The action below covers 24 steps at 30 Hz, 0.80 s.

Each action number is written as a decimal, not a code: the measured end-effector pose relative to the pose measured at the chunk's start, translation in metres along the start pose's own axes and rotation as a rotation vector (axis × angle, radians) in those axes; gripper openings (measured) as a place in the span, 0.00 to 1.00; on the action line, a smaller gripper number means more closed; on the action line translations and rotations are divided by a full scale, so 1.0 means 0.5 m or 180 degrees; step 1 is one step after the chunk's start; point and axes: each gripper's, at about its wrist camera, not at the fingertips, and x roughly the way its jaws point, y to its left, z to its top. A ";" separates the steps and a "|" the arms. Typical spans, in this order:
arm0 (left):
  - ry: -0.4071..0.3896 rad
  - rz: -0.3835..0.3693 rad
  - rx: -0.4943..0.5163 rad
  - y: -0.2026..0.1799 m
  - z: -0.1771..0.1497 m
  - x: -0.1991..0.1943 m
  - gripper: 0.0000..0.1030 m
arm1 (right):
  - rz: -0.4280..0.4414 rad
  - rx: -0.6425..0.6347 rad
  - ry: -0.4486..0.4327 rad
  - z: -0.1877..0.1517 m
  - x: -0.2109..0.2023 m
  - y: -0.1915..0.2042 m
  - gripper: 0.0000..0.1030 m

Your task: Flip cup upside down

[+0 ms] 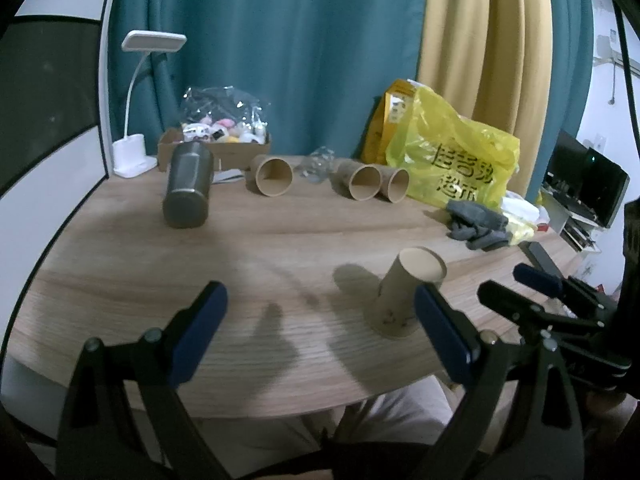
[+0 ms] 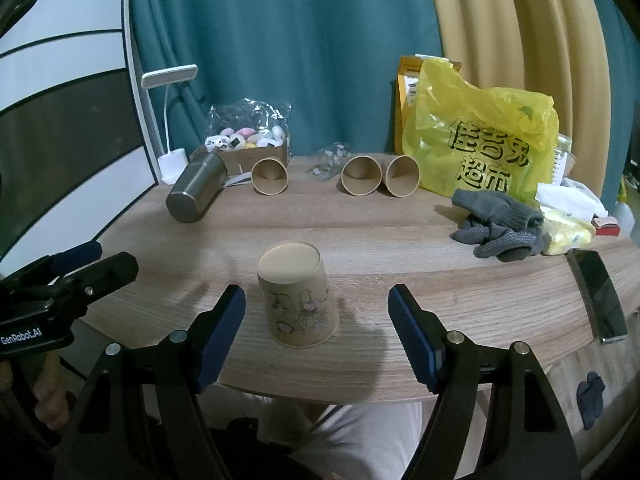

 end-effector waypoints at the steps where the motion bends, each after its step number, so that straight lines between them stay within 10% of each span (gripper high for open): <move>1: -0.0001 0.0001 -0.0002 0.000 0.000 0.000 0.93 | -0.0005 -0.0003 0.0001 0.000 0.000 0.000 0.75; 24: -0.0017 -0.0018 0.0020 0.005 -0.002 -0.003 0.93 | 0.0008 0.0018 0.0003 -0.006 0.000 -0.001 0.75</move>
